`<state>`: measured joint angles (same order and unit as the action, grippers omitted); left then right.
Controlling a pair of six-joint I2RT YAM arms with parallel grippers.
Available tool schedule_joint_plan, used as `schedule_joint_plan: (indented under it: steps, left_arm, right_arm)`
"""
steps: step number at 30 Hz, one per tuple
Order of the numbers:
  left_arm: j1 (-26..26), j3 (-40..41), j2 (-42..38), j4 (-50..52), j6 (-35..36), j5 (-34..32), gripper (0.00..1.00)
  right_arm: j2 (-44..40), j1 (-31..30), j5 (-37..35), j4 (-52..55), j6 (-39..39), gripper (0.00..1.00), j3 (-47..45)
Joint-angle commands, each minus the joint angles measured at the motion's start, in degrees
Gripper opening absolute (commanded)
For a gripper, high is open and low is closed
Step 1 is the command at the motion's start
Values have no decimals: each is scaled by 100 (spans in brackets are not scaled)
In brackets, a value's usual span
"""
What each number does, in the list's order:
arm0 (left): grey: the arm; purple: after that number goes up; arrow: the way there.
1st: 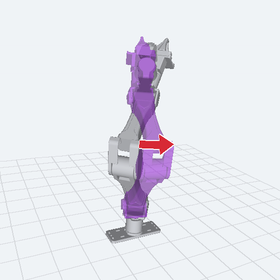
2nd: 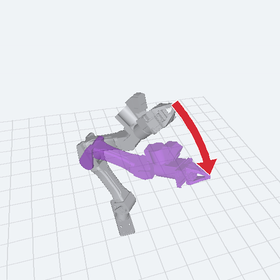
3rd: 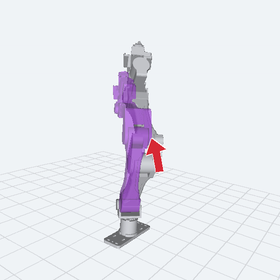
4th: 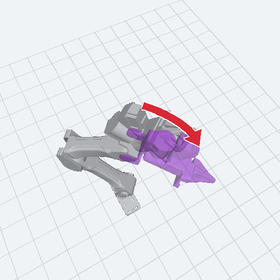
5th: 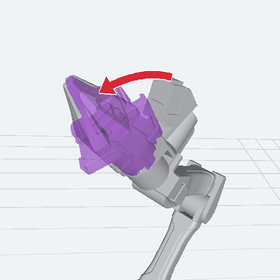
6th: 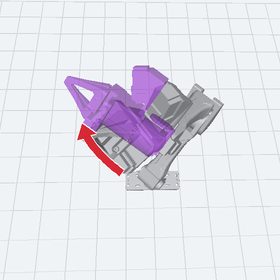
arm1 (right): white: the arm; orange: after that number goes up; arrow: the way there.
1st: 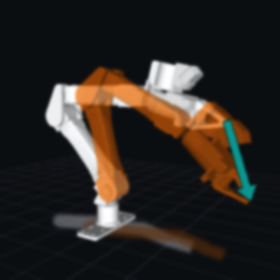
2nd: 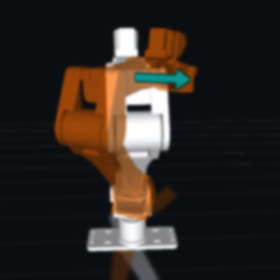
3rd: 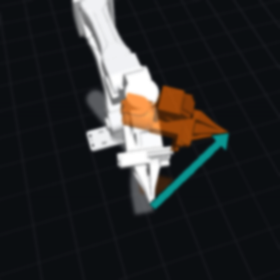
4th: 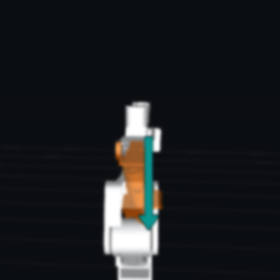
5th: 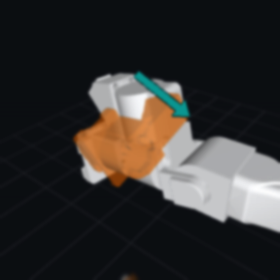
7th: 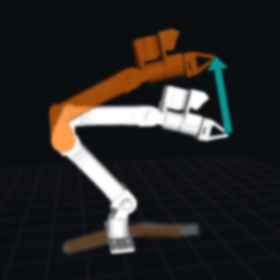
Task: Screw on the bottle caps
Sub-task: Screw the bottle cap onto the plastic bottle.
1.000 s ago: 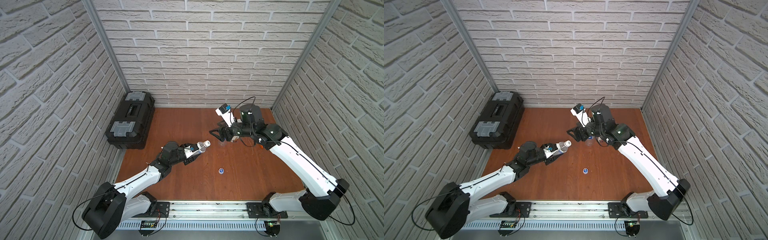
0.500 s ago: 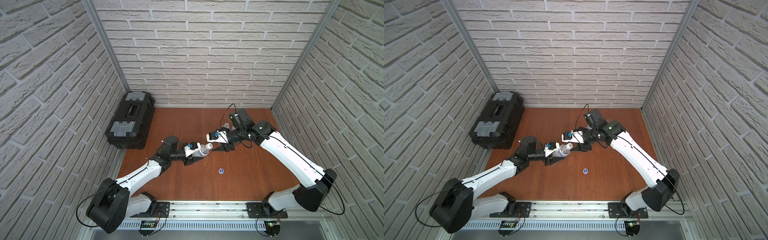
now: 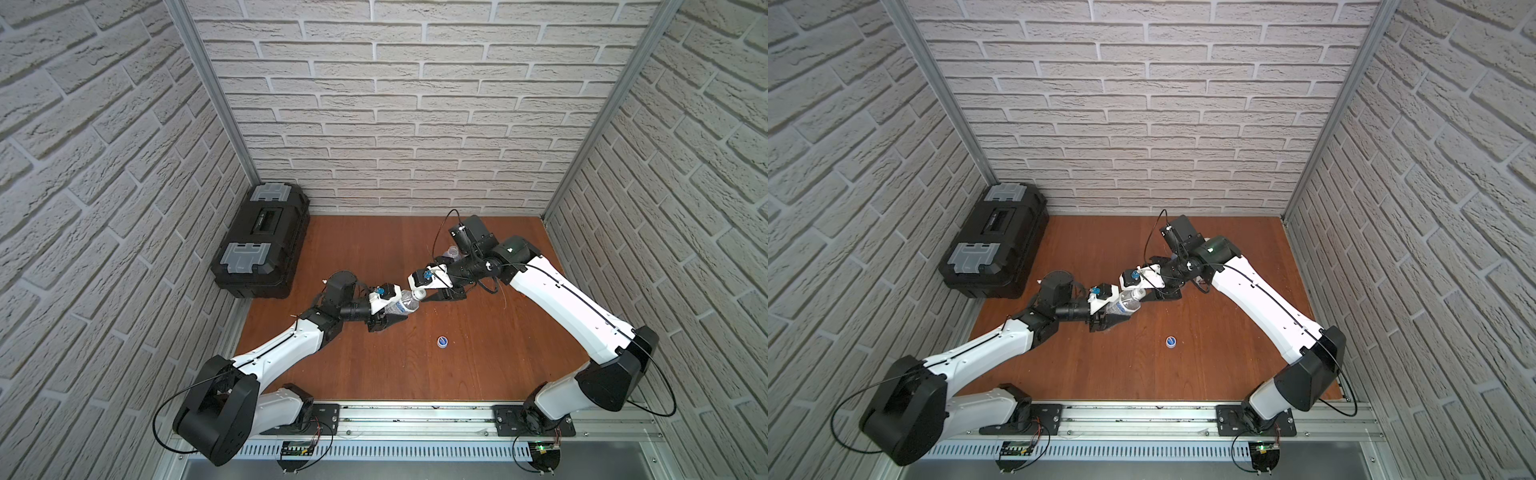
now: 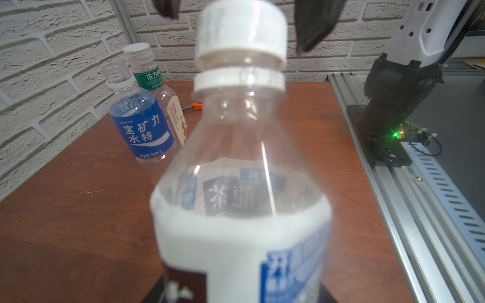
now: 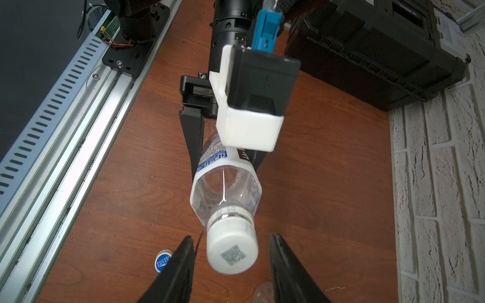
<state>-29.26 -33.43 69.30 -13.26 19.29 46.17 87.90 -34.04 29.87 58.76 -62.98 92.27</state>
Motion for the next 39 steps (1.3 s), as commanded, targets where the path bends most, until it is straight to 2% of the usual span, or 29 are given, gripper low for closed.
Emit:
schedule_joint_plan:
  steps: [1,9,12,13,16,17,20,24,29,33,39]
  left_arm:
    - [45,-129,-125,-159,-48,164,37]
    - [34,-132,-139,-164,-49,124,37]
    - [33,-122,-217,-189,-57,104,37]
    - [21,-106,-266,-239,-80,73,37]
    - [-22,-63,-427,-401,-122,-42,37]
    - [-39,-52,-484,-442,-127,-85,37]
    - [-76,-58,-584,-454,-106,-158,37]
    - [-80,-37,-512,-312,-41,-257,37]
    - [-80,38,-484,-281,12,-316,37]
    - [-89,-31,-480,-121,101,-271,37]
    - [-139,-73,-470,-72,113,-223,37]
  right_arm:
    - [42,-51,159,98,-100,48,187]
    - [232,-59,318,442,-138,30,405]
    - [297,-58,283,441,28,27,417]
    - [315,-54,245,428,93,19,398]
    - [391,-59,64,321,428,15,311]
    - [424,-52,54,316,505,15,303]
    - [435,-52,212,293,558,28,200]
    - [204,-58,397,184,697,37,218]
    - [-204,-8,96,241,485,48,158]
    - [-172,25,138,611,261,50,280]
    - [44,20,335,625,181,47,384]
